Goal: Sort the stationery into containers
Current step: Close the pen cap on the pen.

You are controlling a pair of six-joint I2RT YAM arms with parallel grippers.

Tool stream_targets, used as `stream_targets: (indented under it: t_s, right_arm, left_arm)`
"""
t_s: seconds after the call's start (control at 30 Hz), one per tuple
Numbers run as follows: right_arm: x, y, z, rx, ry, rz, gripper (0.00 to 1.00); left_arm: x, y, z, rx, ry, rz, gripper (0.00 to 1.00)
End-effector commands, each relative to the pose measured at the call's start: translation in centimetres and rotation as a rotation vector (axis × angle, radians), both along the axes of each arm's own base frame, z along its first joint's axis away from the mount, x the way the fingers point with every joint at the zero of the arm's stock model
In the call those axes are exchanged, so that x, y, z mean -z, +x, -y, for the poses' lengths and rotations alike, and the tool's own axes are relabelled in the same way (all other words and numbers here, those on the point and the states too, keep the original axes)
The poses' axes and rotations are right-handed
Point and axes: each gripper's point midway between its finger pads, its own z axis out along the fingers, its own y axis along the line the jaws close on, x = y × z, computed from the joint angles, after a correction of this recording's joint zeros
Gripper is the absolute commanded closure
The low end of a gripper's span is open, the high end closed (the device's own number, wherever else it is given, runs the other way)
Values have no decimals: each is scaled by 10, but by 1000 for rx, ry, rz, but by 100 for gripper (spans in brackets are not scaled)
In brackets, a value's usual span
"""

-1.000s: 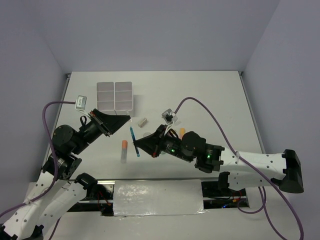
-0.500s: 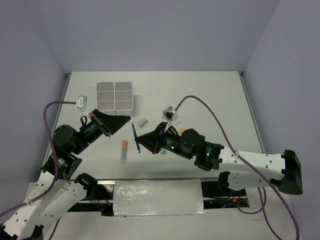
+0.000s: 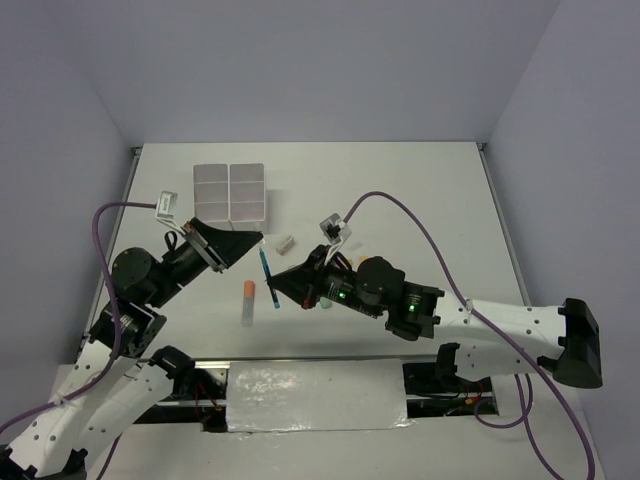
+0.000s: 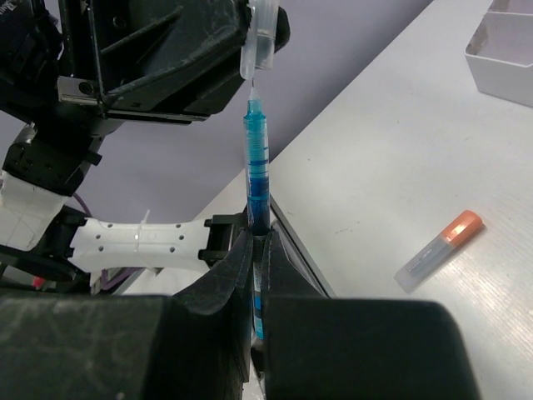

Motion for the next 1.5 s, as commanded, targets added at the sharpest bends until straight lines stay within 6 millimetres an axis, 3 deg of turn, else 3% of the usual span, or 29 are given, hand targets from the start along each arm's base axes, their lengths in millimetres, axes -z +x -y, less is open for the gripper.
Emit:
stream_targets:
  t_s: [0.0,0.53,0.93,1.2,1.47]
  right_arm:
    - [-29,5,6,31,60,29,100]
    - [-27,12,11,66,39,34,100]
    - [-38,12,10,63,47,53,100]
    - [-35,21,10,79,51,36,100]
    - [-47,23,5,75,73,28,100]
  left_arm:
    - [-6,1,-3,-16,6,47,100]
    - [-8,-3,-4,-8,-4,54,100]
    - [8,0,-4,-18,13,23,100]
    - [6,-3,1,16,3,36,100]
    - [7,-6,2,30,21,83,100]
